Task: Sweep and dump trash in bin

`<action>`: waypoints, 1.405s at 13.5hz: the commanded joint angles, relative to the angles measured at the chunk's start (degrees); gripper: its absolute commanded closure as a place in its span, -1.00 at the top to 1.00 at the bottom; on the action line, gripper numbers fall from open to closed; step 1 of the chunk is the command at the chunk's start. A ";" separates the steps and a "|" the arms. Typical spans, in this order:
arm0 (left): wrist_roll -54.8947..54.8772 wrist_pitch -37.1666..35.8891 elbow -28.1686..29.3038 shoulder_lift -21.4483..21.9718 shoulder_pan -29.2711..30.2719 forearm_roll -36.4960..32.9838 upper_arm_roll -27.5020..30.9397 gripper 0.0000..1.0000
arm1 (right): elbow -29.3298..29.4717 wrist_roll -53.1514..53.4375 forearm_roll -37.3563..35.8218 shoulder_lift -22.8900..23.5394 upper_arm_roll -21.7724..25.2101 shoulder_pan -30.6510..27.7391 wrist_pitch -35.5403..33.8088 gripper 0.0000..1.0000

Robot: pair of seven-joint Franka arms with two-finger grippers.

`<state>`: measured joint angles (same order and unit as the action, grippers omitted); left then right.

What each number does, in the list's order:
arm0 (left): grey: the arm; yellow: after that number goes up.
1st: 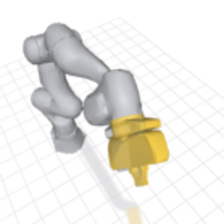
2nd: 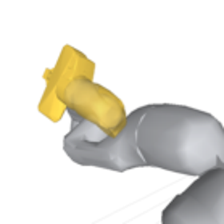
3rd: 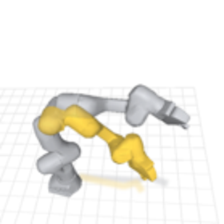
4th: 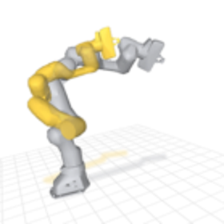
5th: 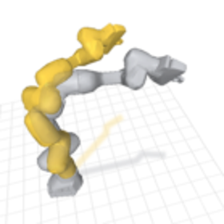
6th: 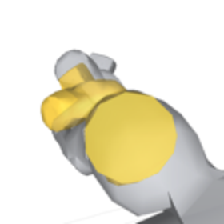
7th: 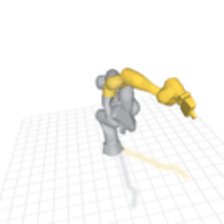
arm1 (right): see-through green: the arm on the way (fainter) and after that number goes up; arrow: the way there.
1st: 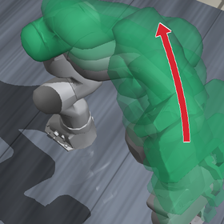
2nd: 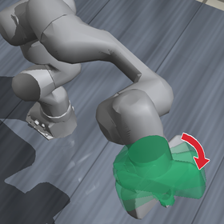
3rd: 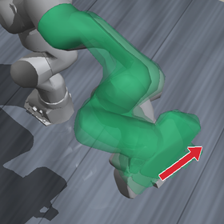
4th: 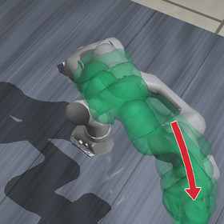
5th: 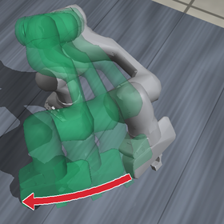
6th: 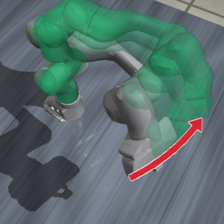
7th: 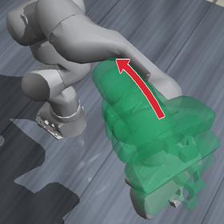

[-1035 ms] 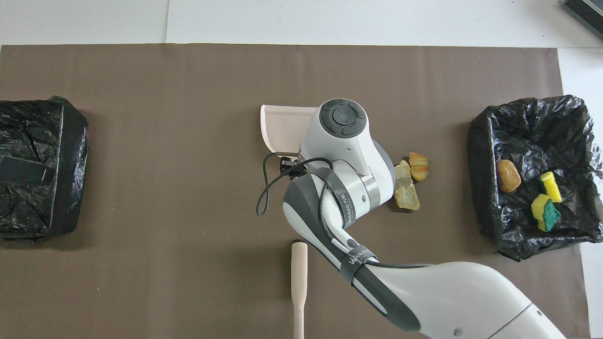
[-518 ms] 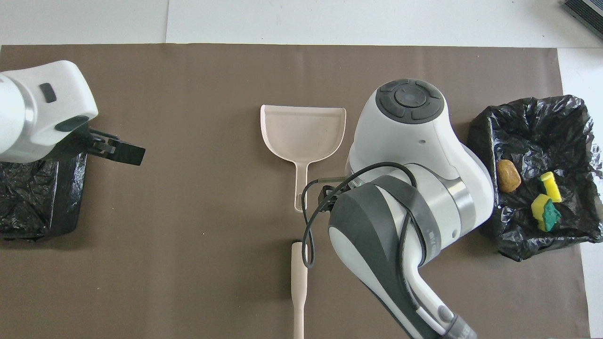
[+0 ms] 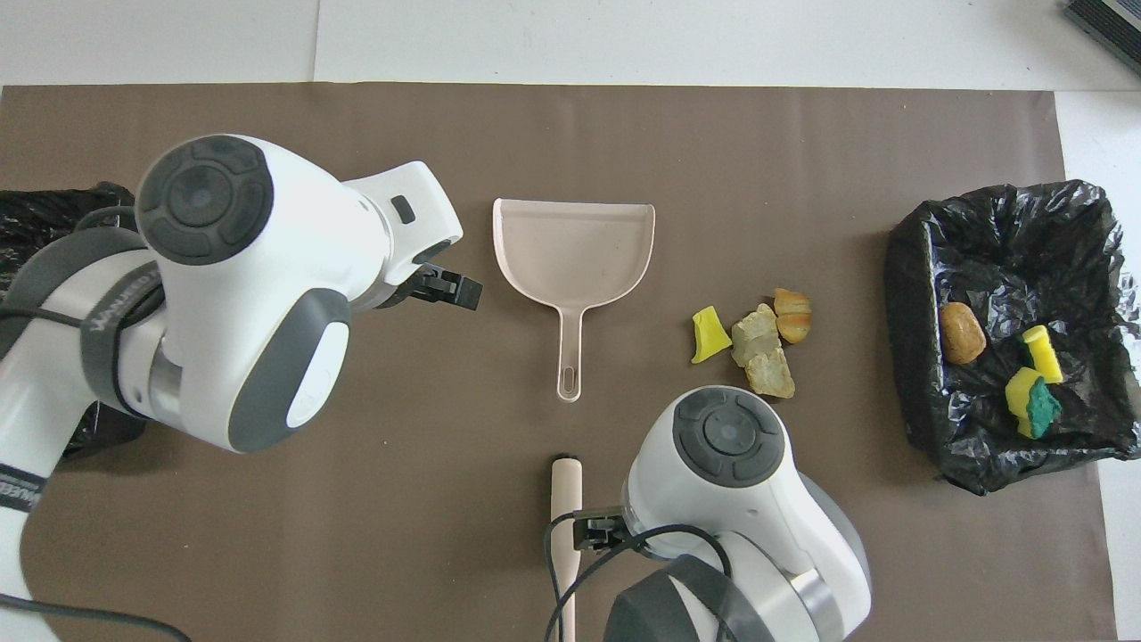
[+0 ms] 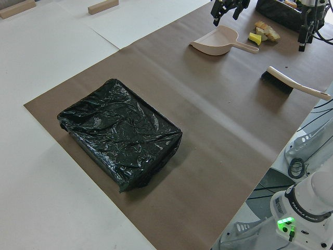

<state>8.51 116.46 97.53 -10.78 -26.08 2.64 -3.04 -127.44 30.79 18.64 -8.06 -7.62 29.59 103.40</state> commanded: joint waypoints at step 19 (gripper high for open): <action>20.49 10.81 -0.49 -13.83 -13.03 -8.17 1.54 -0.57 | -10.73 13.85 5.36 4.10 0.15 16.03 20.35 -0.45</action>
<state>28.06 129.41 97.13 -25.66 -38.72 -3.57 -1.89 -136.71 44.45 22.54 -2.66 -7.65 45.41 122.19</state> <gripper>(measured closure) 0.661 0.238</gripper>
